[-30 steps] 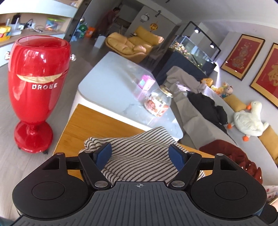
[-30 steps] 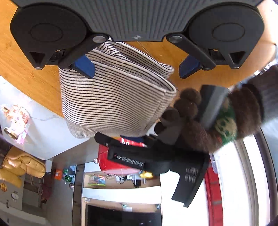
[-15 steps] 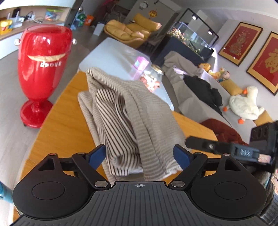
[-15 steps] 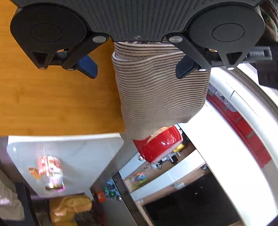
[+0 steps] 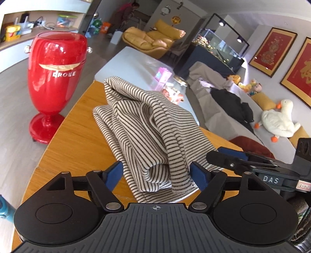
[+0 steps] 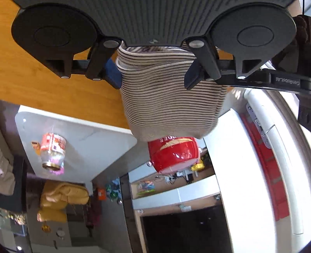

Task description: Fold clothes

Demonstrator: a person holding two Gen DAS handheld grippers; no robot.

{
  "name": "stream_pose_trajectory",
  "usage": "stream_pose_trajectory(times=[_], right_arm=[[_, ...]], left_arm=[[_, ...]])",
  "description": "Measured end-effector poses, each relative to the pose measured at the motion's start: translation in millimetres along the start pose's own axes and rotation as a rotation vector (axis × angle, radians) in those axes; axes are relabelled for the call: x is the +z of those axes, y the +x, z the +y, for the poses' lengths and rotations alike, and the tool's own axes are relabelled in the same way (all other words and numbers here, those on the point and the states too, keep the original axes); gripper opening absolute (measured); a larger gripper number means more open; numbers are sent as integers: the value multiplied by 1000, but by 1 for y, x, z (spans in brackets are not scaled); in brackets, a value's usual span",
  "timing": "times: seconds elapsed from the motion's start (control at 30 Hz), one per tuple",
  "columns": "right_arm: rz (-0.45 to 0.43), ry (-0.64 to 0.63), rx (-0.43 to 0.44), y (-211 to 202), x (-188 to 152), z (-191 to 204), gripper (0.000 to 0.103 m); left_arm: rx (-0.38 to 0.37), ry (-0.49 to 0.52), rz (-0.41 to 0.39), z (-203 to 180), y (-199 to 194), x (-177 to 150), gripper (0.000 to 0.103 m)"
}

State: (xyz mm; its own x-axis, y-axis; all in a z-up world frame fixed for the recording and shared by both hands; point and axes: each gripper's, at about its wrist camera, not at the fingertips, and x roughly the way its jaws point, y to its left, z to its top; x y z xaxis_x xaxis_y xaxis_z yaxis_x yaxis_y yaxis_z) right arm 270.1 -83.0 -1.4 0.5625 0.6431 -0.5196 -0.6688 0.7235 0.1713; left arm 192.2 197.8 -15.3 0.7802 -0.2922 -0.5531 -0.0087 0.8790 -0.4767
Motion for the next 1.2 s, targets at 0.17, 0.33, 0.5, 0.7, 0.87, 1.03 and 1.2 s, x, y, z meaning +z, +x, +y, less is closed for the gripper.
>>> stream_pose_trajectory(times=[0.17,0.33,0.5,0.7,0.87,1.03,1.2], right_arm=[[-50,-167,77,-12,1,37,76],[-2,-312,97,0,-15,67,79],[2,-313,66,9,-7,71,24],[-49,-63,258,-14,49,51,12],[114,50,319,22,27,35,12],[177,136,348,43,-6,25,13],[134,42,305,35,-16,40,13]], left_arm=[[56,12,-45,5,-16,8,84],[54,-53,-94,21,-28,18,80],[-10,-107,-57,31,-12,19,59],[-159,-121,20,29,14,9,42],[-182,-30,45,16,23,-8,48],[-137,57,90,16,6,-17,60],[-100,38,55,24,-27,-20,81]])
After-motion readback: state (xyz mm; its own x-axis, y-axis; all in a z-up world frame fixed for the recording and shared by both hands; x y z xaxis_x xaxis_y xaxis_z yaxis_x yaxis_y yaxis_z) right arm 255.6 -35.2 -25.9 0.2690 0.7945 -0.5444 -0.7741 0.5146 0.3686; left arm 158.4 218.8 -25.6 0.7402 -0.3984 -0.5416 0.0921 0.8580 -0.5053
